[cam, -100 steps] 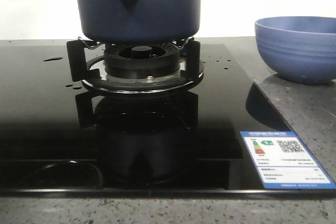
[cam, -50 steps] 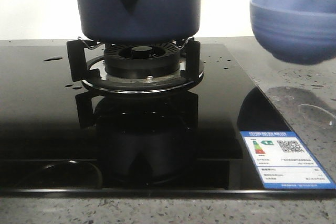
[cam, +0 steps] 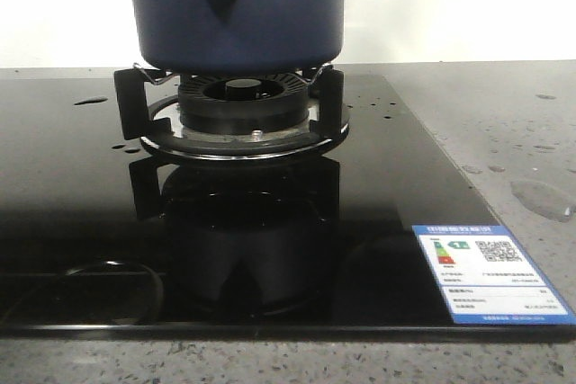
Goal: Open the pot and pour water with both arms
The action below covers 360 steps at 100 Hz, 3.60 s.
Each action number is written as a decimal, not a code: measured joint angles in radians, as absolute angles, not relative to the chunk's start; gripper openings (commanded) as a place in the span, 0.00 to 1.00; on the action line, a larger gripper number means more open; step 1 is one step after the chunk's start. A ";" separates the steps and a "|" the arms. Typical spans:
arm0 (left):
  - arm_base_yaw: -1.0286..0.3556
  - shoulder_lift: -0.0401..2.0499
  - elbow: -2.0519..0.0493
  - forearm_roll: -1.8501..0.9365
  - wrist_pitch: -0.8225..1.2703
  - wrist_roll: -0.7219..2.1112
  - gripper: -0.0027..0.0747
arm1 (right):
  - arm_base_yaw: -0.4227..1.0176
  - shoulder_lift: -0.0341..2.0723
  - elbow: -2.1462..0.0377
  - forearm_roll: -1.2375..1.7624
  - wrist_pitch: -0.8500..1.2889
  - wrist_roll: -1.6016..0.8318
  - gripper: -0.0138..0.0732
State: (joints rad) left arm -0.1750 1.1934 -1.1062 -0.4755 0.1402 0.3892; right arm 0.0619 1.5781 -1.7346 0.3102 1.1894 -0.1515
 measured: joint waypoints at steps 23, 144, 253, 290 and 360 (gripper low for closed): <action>-0.150 1.195 -1.106 -0.476 0.140 0.389 0.50 | 0.183 1.664 -1.916 0.316 1.196 -0.129 0.10; -0.149 1.195 -1.106 -0.476 0.140 0.389 0.50 | 0.498 1.566 -1.205 0.316 -0.318 -0.380 0.09; -0.149 1.196 -1.106 -0.476 0.128 0.389 0.50 | 0.510 1.560 -1.138 0.057 -0.911 -0.381 0.09; -0.149 1.196 -1.106 -0.476 0.126 0.389 0.50 | 0.510 1.560 -1.138 0.053 -0.915 -0.382 0.09; -0.328 1.196 -1.139 -0.475 0.113 0.389 0.50 | 0.260 1.462 -1.506 0.263 0.473 -0.321 0.10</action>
